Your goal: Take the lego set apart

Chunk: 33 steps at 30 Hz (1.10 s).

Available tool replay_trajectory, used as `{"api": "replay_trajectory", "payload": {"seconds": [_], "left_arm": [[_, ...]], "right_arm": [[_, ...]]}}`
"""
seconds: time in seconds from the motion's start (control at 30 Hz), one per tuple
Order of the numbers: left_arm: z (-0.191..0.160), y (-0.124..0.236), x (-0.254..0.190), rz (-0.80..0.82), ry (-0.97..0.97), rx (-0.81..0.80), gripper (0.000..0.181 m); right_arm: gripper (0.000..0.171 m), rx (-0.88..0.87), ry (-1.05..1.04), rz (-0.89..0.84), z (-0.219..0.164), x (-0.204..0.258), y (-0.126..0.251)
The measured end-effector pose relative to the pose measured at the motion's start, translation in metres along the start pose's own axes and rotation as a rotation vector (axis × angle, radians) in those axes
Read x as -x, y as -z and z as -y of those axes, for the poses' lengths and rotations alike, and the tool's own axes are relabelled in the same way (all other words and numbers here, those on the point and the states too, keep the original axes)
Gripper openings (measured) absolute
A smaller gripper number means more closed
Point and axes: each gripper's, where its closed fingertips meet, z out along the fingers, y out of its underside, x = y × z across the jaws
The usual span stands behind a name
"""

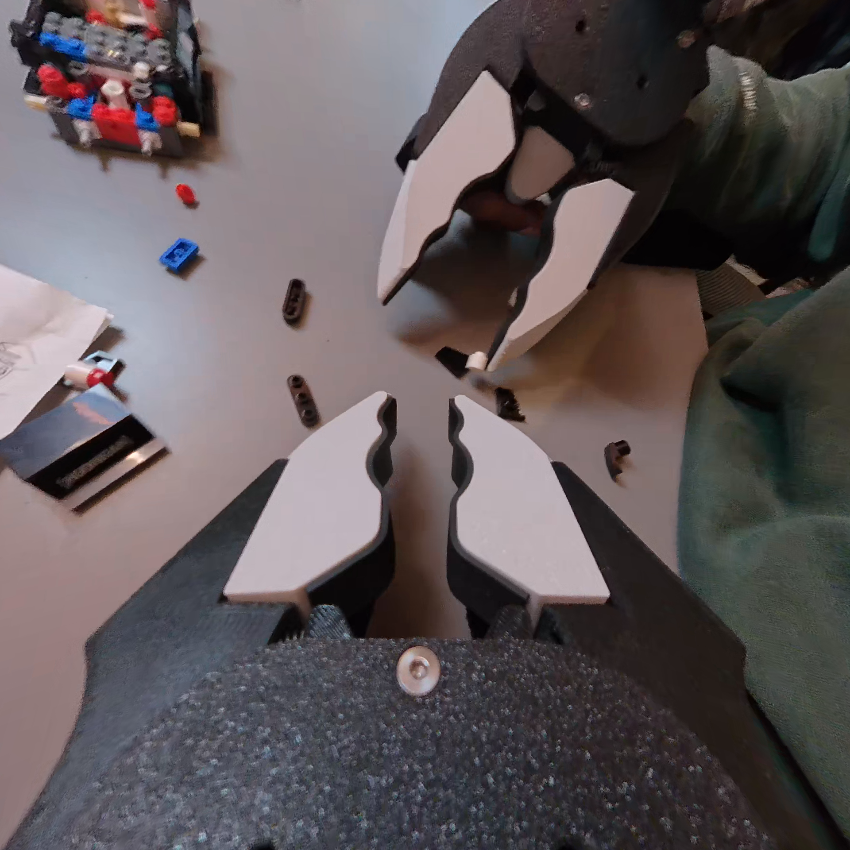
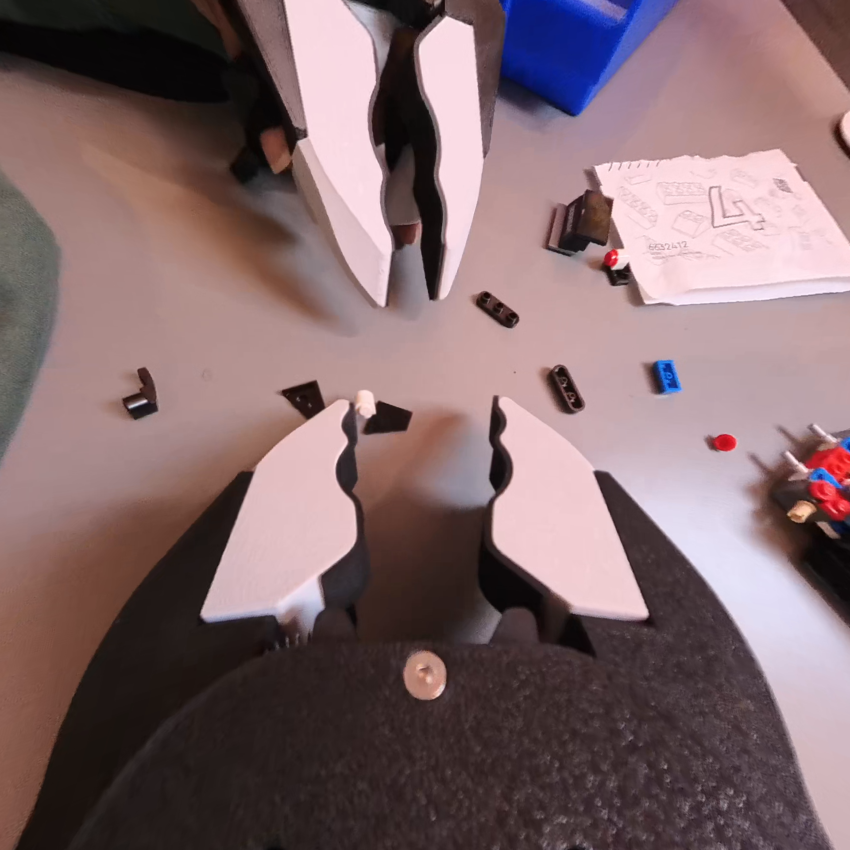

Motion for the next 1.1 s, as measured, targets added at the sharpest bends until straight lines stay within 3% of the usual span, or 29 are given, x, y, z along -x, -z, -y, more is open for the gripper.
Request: {"api": "replay_trajectory", "payload": {"seconds": [0.17, 0.23, 0.4, 0.6, 0.77, 1.1], "left_arm": [[0.012, -0.009, -0.034, -0.118, -0.133, -0.056, 0.027], [0.003, -0.016, -0.037, -0.09, -0.221, 0.01, 0.026], [-0.018, -0.022, -0.029, 0.005, -0.373, 0.149, 0.002], [-0.02, -0.016, -0.018, 0.056, -0.375, 0.157, 0.009], [-0.018, -0.012, -0.021, 0.024, -0.371, 0.138, 0.012], [-0.018, -0.005, -0.033, -0.074, -0.361, 0.121, 0.011]], "right_arm": [[0.055, -0.04, 0.032, 0.009, 0.011, 0.007, -0.002], [0.055, -0.049, 0.063, 0.014, 0.014, 0.011, -0.004], [0.055, -0.107, 0.048, 0.019, 0.023, 0.01, 0.0], [0.053, -0.076, 0.066, 0.018, 0.016, 0.007, 0.006], [0.032, -0.017, 0.082, 0.188, 0.004, 0.033, 0.016], [0.024, 0.066, 0.174, 0.441, 0.003, 0.098, 0.011]]}}
